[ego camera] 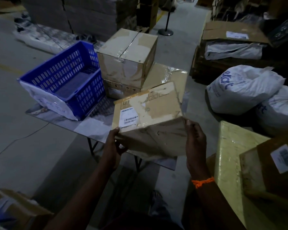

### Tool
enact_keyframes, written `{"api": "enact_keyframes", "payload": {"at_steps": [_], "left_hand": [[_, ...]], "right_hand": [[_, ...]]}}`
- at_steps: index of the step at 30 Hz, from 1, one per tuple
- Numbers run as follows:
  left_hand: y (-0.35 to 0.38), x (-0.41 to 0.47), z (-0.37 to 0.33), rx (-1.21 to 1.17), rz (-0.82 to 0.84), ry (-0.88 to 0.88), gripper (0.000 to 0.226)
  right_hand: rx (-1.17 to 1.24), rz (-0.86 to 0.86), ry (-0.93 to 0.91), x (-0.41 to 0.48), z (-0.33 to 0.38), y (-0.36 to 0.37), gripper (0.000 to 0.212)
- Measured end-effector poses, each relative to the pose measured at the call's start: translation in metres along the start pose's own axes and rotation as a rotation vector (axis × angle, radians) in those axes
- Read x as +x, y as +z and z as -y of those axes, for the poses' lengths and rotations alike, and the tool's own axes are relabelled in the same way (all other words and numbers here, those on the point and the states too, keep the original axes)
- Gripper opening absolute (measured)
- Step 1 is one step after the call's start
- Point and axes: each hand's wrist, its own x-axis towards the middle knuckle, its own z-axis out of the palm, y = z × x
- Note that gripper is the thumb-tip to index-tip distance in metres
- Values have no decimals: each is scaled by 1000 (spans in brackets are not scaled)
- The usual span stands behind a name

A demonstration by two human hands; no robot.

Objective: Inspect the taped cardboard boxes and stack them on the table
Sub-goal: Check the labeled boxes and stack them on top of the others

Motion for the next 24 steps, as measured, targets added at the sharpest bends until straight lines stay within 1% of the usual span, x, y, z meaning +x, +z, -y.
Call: {"api": "enact_keyframes", "payload": {"at_steps": [3,5,8,10,12,13,15,16,19,21,22,23,24], "left_hand": [[-11,-1,6,-28,-58,-30,14],[-23,2,8,15,-96,29,21],[-52,12,-1,301,-194,257,40],[-70,18,-12,528,-239,387,47],[-80,20,-22,686,-205,495,43],[-82,18,-27,706,-173,522,38],[-82,14,-35,644,-137,472,31],[-83,14,-39,602,-141,425,32],[-93,17,-48,517,-145,293,48],[-97,16,-54,417,-89,260,56],[-98,15,-56,395,-75,262,52],[-97,13,-60,395,-64,261,44],[-95,13,-63,392,-62,247,37]], "right_hand": [[-68,25,-44,-5,2,8,23],[-90,60,-99,-10,2,16,18],[-102,151,-202,-21,3,33,17],[-153,210,-276,-27,-4,45,20],[-225,263,-303,-31,-13,58,26],[-259,277,-308,-32,-19,63,29],[-338,277,-324,-33,-27,71,35],[-383,269,-324,-32,-31,74,38],[-542,209,-290,-30,-37,76,51],[-602,170,-217,-24,-41,71,72],[-568,195,-157,-21,-41,68,82],[-479,242,-69,-19,-39,64,88],[-356,290,25,-18,-37,62,89]]}}
